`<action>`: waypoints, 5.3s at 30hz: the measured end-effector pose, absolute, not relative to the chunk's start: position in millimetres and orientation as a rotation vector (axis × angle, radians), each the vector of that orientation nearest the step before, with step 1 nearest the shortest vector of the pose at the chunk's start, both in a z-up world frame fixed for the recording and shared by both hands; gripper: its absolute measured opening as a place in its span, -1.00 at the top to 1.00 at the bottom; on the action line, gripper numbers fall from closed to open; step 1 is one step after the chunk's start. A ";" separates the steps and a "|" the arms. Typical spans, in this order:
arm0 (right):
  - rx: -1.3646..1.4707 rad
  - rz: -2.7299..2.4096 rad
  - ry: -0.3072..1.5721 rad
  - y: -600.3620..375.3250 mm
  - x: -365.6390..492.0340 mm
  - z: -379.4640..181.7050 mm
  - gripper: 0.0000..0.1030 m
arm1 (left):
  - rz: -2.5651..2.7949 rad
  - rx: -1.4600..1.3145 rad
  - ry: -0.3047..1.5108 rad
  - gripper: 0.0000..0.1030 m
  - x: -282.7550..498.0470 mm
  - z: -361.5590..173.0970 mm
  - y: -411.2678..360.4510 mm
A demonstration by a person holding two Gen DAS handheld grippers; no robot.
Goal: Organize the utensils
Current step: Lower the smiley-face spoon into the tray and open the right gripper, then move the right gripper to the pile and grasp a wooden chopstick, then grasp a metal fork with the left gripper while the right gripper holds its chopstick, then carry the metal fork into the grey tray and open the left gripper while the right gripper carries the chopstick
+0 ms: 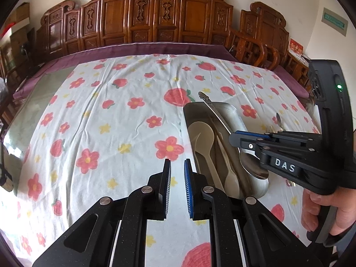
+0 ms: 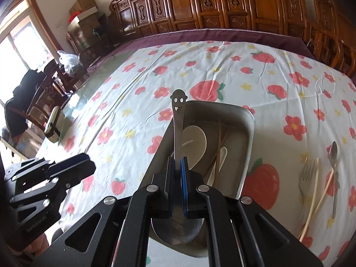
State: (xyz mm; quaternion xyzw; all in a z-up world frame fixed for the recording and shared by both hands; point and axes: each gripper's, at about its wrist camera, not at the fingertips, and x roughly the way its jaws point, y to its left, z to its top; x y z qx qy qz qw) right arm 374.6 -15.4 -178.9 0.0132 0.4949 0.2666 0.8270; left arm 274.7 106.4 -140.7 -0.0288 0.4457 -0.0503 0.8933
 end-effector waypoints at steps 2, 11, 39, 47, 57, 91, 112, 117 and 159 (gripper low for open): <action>0.034 0.564 1.059 -15.2 376.2 -181.3 0.86 | -0.103 -0.060 0.923 0.79 273.9 -140.3 107.9; 0.025 0.574 1.043 -17.3 370.8 -183.3 0.80 | -0.099 -0.058 0.918 0.79 270.2 -137.5 109.8; -0.049 0.349 0.977 -210.5 265.2 -170.1 0.80 | -0.245 0.018 0.879 -0.62 250.4 -126.9 18.9; -0.037 0.331 1.000 -229.1 269.7 -190.8 0.45 | -0.281 0.034 0.897 -0.77 251.4 -138.2 -8.7; 0.013 0.332 1.059 -211.2 317.5 -223.8 0.46 | -0.313 0.053 0.924 -0.77 243.9 -152.0 -35.6; 0.062 0.266 1.079 -258.9 295.0 -242.6 0.88 | -0.354 0.151 0.991 -0.77 253.2 -182.8 -105.4; 0.031 0.252 1.005 -295.6 262.9 -222.9 0.88 | -0.305 0.128 1.047 -0.22 339.9 -207.1 -156.6; 0.031 0.234 1.010 -309.6 264.2 -225.9 0.88 | -0.267 0.123 1.126 0.14 357.9 -231.4 -159.3; 0.045 0.268 0.971 -310.3 257.5 -210.8 0.88 | -0.206 0.154 1.111 0.88 302.8 -178.8 -134.3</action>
